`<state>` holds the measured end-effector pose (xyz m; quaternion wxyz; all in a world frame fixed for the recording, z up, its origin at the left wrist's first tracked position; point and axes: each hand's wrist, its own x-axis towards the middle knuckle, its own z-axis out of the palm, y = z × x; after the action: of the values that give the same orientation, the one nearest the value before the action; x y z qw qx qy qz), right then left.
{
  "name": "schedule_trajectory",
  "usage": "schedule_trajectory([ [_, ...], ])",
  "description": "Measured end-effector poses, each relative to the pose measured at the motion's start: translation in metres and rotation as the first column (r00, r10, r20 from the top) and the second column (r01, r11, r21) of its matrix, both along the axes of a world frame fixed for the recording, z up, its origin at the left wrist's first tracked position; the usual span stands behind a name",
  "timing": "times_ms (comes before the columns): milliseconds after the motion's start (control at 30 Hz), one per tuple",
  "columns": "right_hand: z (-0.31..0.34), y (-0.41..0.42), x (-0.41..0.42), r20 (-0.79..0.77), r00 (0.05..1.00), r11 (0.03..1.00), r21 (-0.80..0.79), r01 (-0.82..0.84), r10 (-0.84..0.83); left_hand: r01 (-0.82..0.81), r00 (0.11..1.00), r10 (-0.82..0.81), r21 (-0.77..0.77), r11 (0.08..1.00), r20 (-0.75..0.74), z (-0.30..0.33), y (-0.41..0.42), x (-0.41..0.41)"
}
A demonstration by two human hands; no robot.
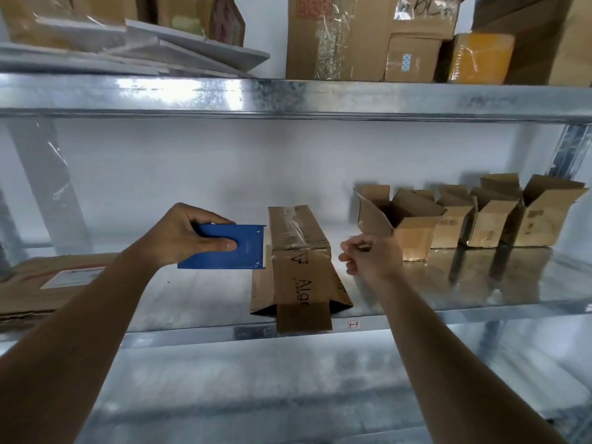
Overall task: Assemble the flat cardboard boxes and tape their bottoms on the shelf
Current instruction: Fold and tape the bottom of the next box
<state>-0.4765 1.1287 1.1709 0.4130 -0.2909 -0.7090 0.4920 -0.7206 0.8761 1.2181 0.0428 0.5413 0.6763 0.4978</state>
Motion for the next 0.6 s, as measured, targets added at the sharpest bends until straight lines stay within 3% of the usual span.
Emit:
schedule_trajectory([
  [100,-0.003,0.009,-0.003,-0.004,0.995,0.994,-0.042,-0.098,0.098,0.018,1.000,-0.018,0.001,1.000,-0.003,-0.005,0.004,-0.004],
  [267,-0.024,0.024,-0.018,0.102,0.980,0.978,0.107,-0.179,0.169,0.021,0.999,-0.022,-0.035,0.999,-0.028,-0.011,0.015,-0.012],
  [467,-0.038,0.031,-0.037,0.070,0.977,0.974,0.091,-0.207,0.201,0.019,1.000,-0.019,-0.068,0.998,-0.010,-0.025,0.032,-0.020],
  [600,-0.037,0.040,-0.051,0.191,0.964,0.960,0.176,-0.220,0.186,0.001,1.000,-0.003,-0.081,0.997,-0.021,-0.027,0.039,-0.029],
])
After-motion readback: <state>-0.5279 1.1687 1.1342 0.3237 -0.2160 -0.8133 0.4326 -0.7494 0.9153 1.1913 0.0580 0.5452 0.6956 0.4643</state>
